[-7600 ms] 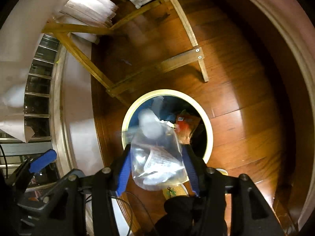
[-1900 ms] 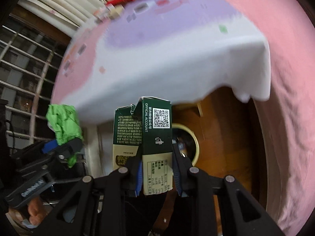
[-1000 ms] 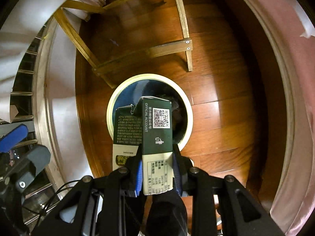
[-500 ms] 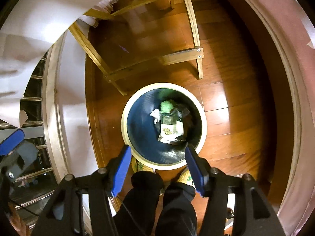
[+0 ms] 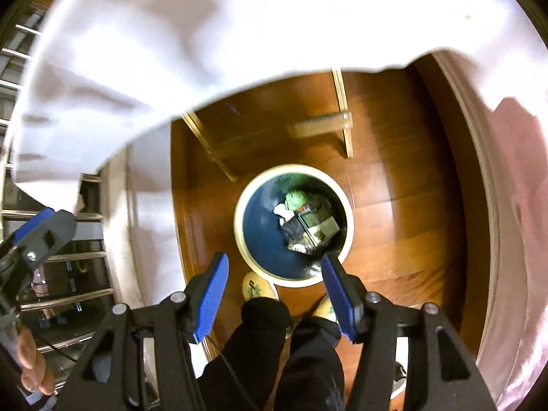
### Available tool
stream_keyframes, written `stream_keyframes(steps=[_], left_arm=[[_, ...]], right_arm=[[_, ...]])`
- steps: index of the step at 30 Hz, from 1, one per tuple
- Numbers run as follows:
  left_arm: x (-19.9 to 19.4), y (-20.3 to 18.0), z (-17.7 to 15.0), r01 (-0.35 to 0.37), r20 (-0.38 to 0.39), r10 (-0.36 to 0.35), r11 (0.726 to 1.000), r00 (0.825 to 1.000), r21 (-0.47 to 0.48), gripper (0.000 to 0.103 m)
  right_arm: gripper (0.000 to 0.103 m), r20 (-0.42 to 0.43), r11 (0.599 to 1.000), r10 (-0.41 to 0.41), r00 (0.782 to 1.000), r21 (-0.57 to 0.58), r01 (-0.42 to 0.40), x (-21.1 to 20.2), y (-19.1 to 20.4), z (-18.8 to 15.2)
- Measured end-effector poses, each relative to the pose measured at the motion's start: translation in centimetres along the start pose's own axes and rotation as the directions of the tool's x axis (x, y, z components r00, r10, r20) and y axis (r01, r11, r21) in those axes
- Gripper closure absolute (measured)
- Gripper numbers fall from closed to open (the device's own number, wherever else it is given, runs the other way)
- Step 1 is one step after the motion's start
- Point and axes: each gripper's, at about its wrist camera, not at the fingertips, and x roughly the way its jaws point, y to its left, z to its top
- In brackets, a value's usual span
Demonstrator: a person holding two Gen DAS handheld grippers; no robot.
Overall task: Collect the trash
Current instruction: 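Raise both tools back toward the table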
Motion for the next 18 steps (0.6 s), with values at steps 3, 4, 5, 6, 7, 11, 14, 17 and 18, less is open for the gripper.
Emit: stream_keyframes(steps=[3, 4, 5, 6, 7, 11, 14, 17, 18], left_arm=[[-2.6, -0.4, 0.5, 0.013, 0.030, -0.013, 1.000, 0.999, -0.001, 0.016], [-3.8, -0.6, 0.8, 0.019, 0.045, -0.019, 1.000, 0.999, 0.000, 0.016], [-4.6, -0.9, 1.0, 0.022, 0.055, -0.022, 1.000, 0.998, 0.002, 0.013], [-5.9, -1.1, 1.3, 0.027, 0.071, -0.027, 1.000, 0.997, 0.006, 0.010], [-7.2, -1.4, 1.6, 0.031, 0.092, -0.032, 0.999, 0.995, 0.012, 0.010], [-11.8, -2.3, 2.6, 0.033, 0.156, -0.039, 0.999, 0.987, 0.039, 0.009], [-14.4, -2.7, 3.1, 0.028, 0.199, -0.037, 0.998, 0.979, 0.050, 0.009], [-17.2, -2.8, 3.7, 0.018, 0.239, -0.030, 0.998, 0.971, 0.054, 0.008], [-17.9, -2.8, 3.9, 0.013, 0.247, -0.026, 0.998, 0.969, 0.055, 0.008]], right_arm=[[0.046, 0.041, 1.000, 0.017, 0.999, -0.008, -0.017, -3.0, 0.5, 0.4], [0.046, 0.053, 1.000, 0.022, 0.998, -0.010, -0.022, -3.8, 0.6, 0.6], [0.046, 0.068, 0.999, 0.030, 0.997, -0.014, -0.029, -4.8, 0.8, 0.7], [0.046, 0.087, 0.999, 0.039, 0.995, -0.021, -0.037, -6.2, 1.1, 0.9], [0.046, 0.103, 0.999, 0.045, 0.994, -0.026, -0.042, -7.3, 1.3, 1.1], [0.046, 0.168, 0.996, 0.072, 0.983, -0.058, -0.063, -11.5, 2.3, 1.8], [0.046, 0.219, 0.993, 0.092, 0.971, -0.088, -0.075, -14.8, 3.1, 2.3], [0.046, 0.257, 0.990, 0.106, 0.960, -0.119, -0.078, -17.1, 3.8, 2.4], [0.046, 0.269, 0.988, 0.110, 0.957, -0.132, -0.076, -17.9, 4.1, 2.5]])
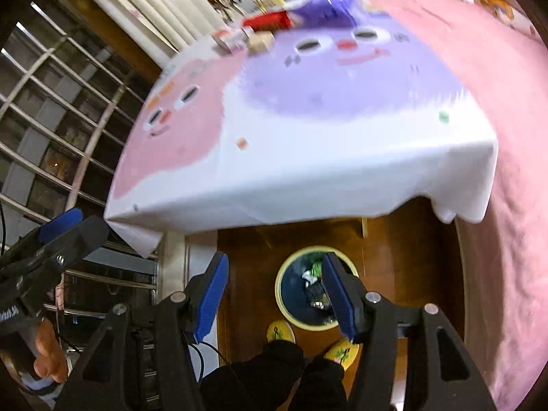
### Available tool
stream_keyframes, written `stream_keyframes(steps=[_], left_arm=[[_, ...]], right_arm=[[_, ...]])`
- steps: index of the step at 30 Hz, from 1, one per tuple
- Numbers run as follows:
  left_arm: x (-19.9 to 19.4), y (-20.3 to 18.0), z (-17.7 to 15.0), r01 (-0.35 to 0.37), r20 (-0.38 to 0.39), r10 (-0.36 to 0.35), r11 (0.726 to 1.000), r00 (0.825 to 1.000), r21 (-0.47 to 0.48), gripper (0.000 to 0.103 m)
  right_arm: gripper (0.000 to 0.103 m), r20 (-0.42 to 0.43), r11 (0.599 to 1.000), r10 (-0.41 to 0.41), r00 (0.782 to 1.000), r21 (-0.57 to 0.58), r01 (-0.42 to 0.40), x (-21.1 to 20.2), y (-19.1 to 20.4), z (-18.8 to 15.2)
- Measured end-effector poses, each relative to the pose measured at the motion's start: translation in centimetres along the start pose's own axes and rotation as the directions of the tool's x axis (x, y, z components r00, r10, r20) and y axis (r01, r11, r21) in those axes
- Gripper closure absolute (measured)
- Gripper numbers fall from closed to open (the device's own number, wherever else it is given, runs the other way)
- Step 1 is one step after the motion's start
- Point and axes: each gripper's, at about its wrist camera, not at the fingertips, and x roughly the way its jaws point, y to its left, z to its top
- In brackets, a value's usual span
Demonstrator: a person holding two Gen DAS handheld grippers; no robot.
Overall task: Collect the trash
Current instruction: 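Raise both tools back toward the table, then grasp the beige block with the right tool while the left tool grasps the strawberry milk carton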
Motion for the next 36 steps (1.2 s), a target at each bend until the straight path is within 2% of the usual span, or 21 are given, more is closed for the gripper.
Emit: stream_keyframes(steps=[9, 13, 19, 23, 26, 30, 36], left_arm=[[-4.3, 0.7, 2.8, -0.032, 0.060, 0.031, 0.999, 0.998, 0.014, 0.008], [-5.0, 1.2, 4.4, -0.034, 0.077, 0.033, 0.999, 0.996, 0.011, 0.008], [-4.1, 3.8, 9.0, -0.019, 0.087, 0.020, 1.000, 0.996, -0.009, 0.007], [-2.2, 5.6, 13.5, -0.009, 0.095, 0.007, 1.000, 0.995, 0.017, 0.001], [0.1, 7.0, 17.4, -0.002, 0.098, -0.004, 0.998, 0.995, 0.060, 0.001], [5.3, 9.2, 22.9, 0.034, 0.053, -0.040, 0.995, 0.998, 0.096, 0.001], [13.0, 11.8, 28.1, 0.078, -0.023, -0.076, 0.991, 0.997, 0.111, 0.001]], right_arm=[[0.046, 0.087, 0.996, 0.011, 0.996, -0.086, -0.003, -3.2, 2.3, 2.7], [0.046, 0.114, 0.993, 0.013, 0.993, -0.119, 0.001, -3.7, 3.4, 4.3], [0.046, 0.153, 0.992, -0.004, 0.988, -0.123, 0.023, -3.4, 4.3, 7.9], [0.046, 0.178, 0.995, -0.038, 0.983, -0.089, 0.055, -1.9, 4.8, 11.8], [0.046, 0.191, 0.995, -0.068, 0.979, -0.059, 0.081, -0.2, 5.1, 15.0], [0.046, 0.190, 0.993, -0.109, 0.976, -0.024, 0.116, 3.3, 5.7, 19.9], [0.046, 0.172, 0.985, -0.168, 0.971, -0.004, 0.172, 11.0, 6.1, 26.5]])
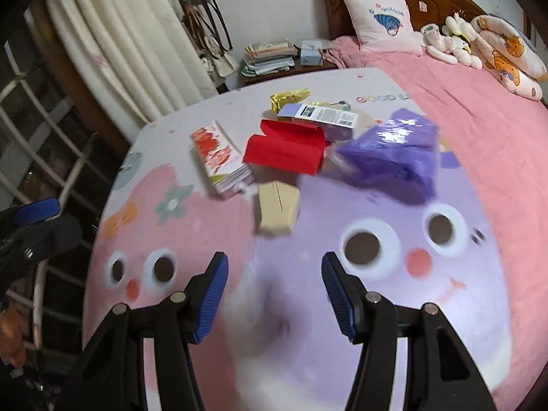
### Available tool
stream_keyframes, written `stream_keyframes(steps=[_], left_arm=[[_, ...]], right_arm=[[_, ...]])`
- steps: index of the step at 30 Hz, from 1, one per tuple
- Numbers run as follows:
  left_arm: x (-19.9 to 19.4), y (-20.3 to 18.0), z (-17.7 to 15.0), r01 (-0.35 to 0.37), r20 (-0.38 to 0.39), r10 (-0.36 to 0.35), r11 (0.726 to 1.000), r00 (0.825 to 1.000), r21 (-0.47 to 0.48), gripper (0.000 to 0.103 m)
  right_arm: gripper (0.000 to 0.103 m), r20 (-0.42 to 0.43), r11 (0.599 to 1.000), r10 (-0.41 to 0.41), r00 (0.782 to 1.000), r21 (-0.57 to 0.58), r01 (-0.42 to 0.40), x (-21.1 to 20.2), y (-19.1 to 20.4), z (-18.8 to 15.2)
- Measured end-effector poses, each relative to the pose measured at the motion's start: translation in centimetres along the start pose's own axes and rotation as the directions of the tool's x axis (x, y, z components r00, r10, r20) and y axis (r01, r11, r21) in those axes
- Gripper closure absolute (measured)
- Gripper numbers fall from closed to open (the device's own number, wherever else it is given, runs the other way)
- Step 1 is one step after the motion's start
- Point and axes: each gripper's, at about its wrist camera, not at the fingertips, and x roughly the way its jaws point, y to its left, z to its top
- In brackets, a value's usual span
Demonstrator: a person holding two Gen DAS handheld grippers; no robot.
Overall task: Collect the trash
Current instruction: 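Grasp the beige block with the right tool while the left tool grasps the strawberry milk carton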
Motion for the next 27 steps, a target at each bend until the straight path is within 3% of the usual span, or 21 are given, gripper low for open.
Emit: stream_keyframes(steps=[6, 11, 13, 15, 27], left_arm=[[6.1, 2.0, 2.7, 0.026, -0.057, -0.025, 1.000, 0.998, 0.012, 0.001], [9.6, 2.6, 4.4, 0.066, -0.099, -0.067, 0.998, 0.993, -0.016, 0.001], [10.4, 2.5, 4.9, 0.071, -0.108, -0.073, 0.997, 0.991, -0.025, 0.001], [11.5, 2.4, 5.5, 0.077, -0.121, -0.081, 0.996, 0.989, -0.039, 0.001], [15.9, 2.1, 9.6, -0.009, -0.155, -0.018, 0.985, 0.988, -0.170, 0.001]], right_arm=[[0.046, -0.046, 0.998, -0.056, 0.997, 0.013, 0.057, 7.4, 0.4, 2.4], [0.047, -0.059, 0.995, -0.096, 0.994, -0.021, 0.095, 10.0, 0.7, 2.6], [0.047, -0.039, 0.992, -0.116, 0.992, -0.052, 0.114, 10.2, 1.1, 2.5], [0.059, -0.026, 0.990, -0.130, 0.991, -0.061, 0.128, 10.1, 1.1, 2.6], [0.059, -0.013, 0.992, -0.124, 0.992, 0.036, 0.125, 10.1, -1.3, 4.8]])
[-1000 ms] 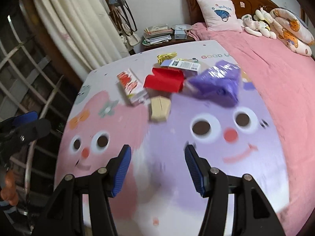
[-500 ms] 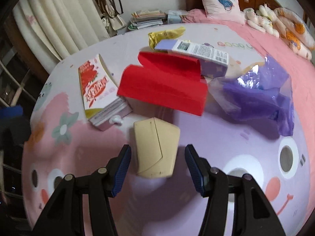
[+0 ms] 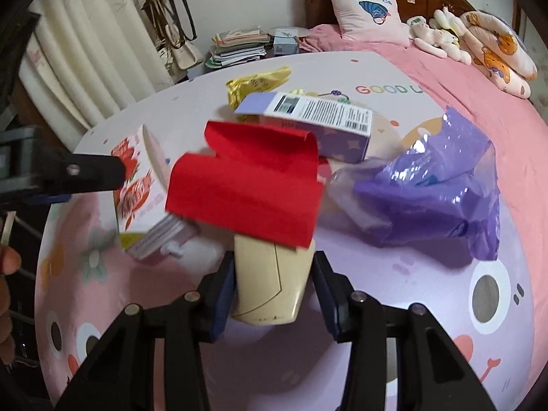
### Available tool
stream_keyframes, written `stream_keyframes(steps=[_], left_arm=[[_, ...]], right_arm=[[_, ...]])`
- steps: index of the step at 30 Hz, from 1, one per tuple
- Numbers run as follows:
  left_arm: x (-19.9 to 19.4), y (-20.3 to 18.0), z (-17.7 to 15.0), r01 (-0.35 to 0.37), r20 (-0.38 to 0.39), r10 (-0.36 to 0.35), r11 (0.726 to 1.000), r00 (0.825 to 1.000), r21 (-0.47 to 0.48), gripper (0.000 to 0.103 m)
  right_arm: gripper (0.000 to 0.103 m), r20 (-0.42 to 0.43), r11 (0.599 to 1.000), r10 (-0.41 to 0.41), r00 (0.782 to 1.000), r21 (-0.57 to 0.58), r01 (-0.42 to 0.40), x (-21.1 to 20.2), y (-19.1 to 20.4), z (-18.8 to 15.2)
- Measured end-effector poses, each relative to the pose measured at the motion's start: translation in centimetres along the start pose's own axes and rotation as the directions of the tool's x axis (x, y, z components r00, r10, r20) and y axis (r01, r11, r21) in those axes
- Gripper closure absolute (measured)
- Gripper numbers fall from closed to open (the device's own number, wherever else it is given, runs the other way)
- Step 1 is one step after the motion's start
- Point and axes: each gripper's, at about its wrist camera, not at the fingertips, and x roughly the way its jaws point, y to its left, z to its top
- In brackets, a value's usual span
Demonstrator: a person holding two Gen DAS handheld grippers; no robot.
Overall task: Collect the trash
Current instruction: 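Grasp the beige block with the right tool while the left tool grasps the strawberry milk carton, then carry the carton and block over the bin and open both tools to drop them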
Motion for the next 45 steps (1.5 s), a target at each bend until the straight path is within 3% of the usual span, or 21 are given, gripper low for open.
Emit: stream_keyframes(steps=[7, 13, 16, 17, 18, 26, 37, 45], left_arm=[[2.7, -0.6, 2.2, -0.079, -0.058, 0.076, 0.996, 0.995, -0.051, 0.001], [4.8, -1.0, 2.2, -0.107, -0.103, 0.101, 0.992, 0.990, -0.059, 0.002], [5.2, -1.0, 1.6, -0.080, -0.111, 0.073, 0.995, 0.991, -0.064, 0.020], [5.3, -0.9, 1.4, -0.072, -0.112, 0.065, 0.995, 0.992, -0.062, 0.033], [5.4, -0.9, 1.1, -0.069, -0.120, 0.062, 0.996, 0.991, -0.057, 0.039], [4.2, -0.6, -1.4, -0.076, -0.097, 0.073, 0.997, 0.993, -0.027, 0.048], [-3.8, -3.1, -11.0, -0.054, -0.036, 0.055, 0.998, 0.998, 0.026, 0.049], [-11.7, -7.2, -22.3, -0.024, 0.027, 0.022, 0.999, 0.999, 0.045, 0.049]], right_arm=[[0.059, 0.039, 1.000, 0.005, 0.999, 0.027, -0.006, 0.0, -0.3, 2.1], [0.059, 0.030, 0.999, 0.016, 0.999, 0.029, -0.017, 0.4, -0.2, 2.1], [0.059, 0.024, 0.999, 0.026, 0.999, 0.032, -0.027, 0.3, -0.2, 1.6], [0.059, 0.022, 0.999, 0.030, 0.999, 0.032, -0.031, 0.2, -0.2, 1.4], [0.059, 0.019, 0.999, 0.034, 0.999, 0.030, -0.034, 0.1, -0.1, 1.2], [0.059, 0.006, 0.995, 0.086, 0.996, 0.039, -0.086, -1.6, -0.1, -1.1], [0.059, 0.022, 0.985, 0.168, 0.986, 0.026, -0.168, -9.1, -1.3, -6.6], [0.059, 0.008, 0.974, 0.219, 0.976, -0.064, -0.218, -16.2, -3.6, -13.3]])
